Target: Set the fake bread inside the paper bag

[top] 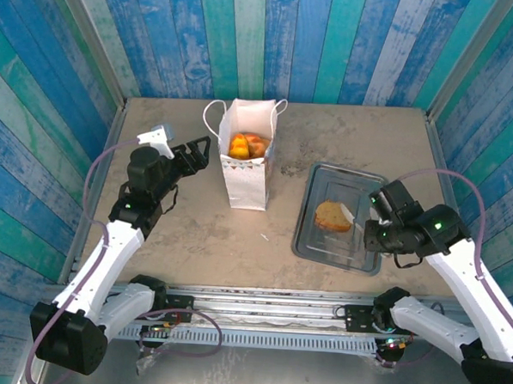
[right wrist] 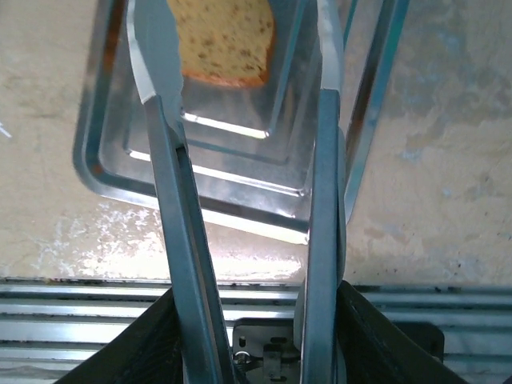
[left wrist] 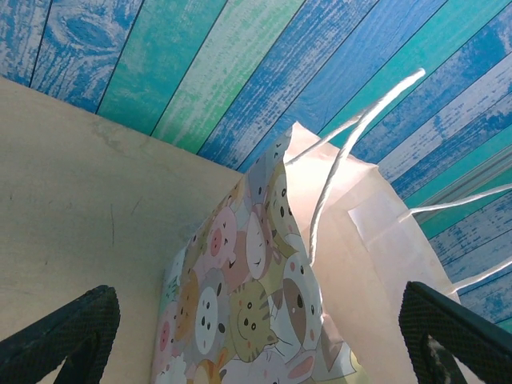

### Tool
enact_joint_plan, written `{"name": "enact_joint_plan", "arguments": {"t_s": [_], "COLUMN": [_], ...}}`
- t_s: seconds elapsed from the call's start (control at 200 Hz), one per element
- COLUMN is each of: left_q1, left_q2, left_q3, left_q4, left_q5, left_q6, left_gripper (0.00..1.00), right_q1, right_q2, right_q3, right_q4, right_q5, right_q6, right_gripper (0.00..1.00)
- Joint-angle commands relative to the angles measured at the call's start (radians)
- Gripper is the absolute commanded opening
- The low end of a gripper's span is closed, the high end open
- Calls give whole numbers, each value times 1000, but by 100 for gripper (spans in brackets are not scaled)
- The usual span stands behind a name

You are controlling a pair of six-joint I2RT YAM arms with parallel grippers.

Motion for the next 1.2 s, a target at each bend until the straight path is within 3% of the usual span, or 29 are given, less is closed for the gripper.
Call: {"name": "enact_joint_plan", "arguments": {"t_s": [0.0,0.17,0.491,0.872,1.197], "left_q1": [5,7,8,8,11], "left_q2": [-14,-16,0,19,12], "left_q3": [-3,-2,19,56,68], "left_q4": [-5,-6,-26,-58,-85], "left_q5": [-3,-7,-16,-28,-49], "left_q6": [27,26,28,44,61], "left_gripper": [94,94,94,94,94], "right_q1": [-111,-269,-382,-434,-436], "right_q2": [-19,10,140,216,218], "right_q3": [-52,-110,-144,-179,-144], "right_q4": [100,171,206,246,207], "right_q5": [-142,-283,-355,-405,-399], "right_q6": [-92,-187,-295,-327,-326], "right_gripper": [47,46,45,40,27]}}
